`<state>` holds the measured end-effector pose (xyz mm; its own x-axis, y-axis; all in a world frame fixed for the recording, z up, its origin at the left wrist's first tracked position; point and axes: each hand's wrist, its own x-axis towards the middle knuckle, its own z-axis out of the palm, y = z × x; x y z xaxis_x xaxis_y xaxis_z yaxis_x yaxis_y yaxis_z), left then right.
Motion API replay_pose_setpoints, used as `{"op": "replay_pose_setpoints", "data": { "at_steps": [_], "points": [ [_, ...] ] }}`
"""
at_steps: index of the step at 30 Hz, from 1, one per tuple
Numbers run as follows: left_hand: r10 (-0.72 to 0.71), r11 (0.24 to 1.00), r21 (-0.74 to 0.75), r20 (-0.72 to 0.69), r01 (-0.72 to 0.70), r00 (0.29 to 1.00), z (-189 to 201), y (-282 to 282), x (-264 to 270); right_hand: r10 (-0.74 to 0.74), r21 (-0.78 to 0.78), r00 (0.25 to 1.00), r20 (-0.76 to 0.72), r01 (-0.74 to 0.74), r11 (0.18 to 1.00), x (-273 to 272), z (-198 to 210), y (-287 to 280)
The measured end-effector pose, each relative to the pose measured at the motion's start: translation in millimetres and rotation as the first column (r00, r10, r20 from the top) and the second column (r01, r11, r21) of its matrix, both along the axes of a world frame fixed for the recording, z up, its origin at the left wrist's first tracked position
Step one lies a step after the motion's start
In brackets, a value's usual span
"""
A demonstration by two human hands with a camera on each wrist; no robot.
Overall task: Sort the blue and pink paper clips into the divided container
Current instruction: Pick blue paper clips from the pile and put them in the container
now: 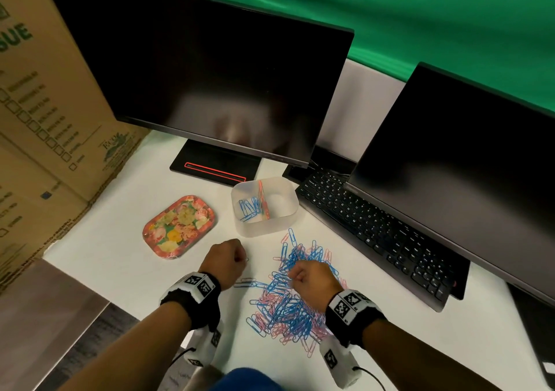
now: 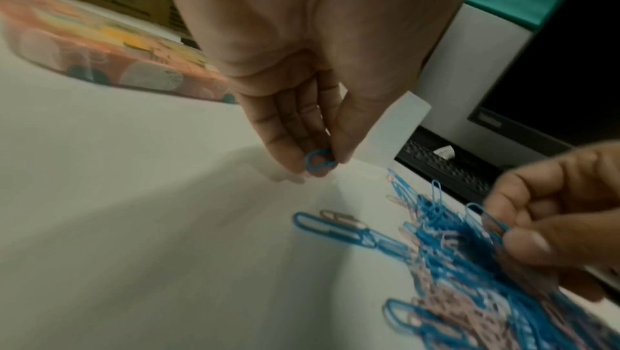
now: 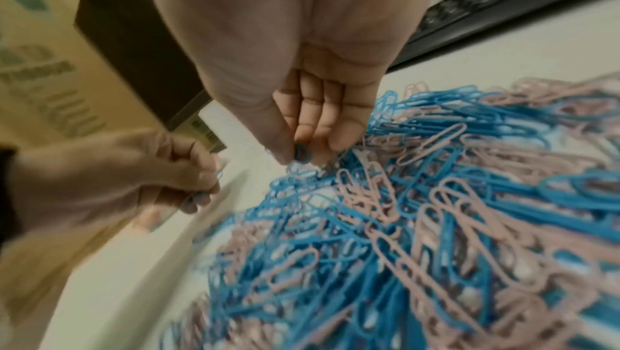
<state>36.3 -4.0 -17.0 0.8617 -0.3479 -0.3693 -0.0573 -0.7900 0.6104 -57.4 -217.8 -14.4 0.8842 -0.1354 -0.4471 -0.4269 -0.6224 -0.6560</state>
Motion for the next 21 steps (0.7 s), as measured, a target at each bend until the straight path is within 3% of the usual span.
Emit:
{"op": "replay_pose_setpoints", "data": {
  "at_steps": [3,7,10,13,15,18,21],
  "points": [
    [0.043,0.989,-0.137,-0.081,-0.054,0.996,3,6,2,-0.139,0.226,0.99,-0.04,0.144,0.963,-2,6,-8],
    [0.079,0.96,-0.243,-0.235,-0.137,0.969,1,9,0,-0.193,0.487,0.968,-0.159,0.247,0.838,0,13,-17],
    [0.074,0.968,-0.212,-0.259,-0.131,0.963,-1,11,-3,-0.241,0.579,0.949,-0.206,0.316,0.752,2,16,-20],
    [-0.044,0.998,-0.058,-0.123,0.037,0.991,-2,13,-9,-0.304,0.604,0.92,-0.249,0.393,0.694,5,15,-18],
    [-0.163,0.985,0.047,-0.032,0.164,0.986,-5,14,-16,-0.304,0.541,0.924,-0.232,0.382,0.749,8,12,-16],
    [-0.258,0.959,0.136,0.062,0.248,0.964,-13,16,-27,-0.155,0.266,0.985,-0.073,0.169,0.949,10,5,-8],
    [-0.262,0.957,0.148,0.086,0.248,0.961,-19,18,-32,0.022,0.053,0.999,0.024,-0.024,0.998,12,3,4]
  ]
}}
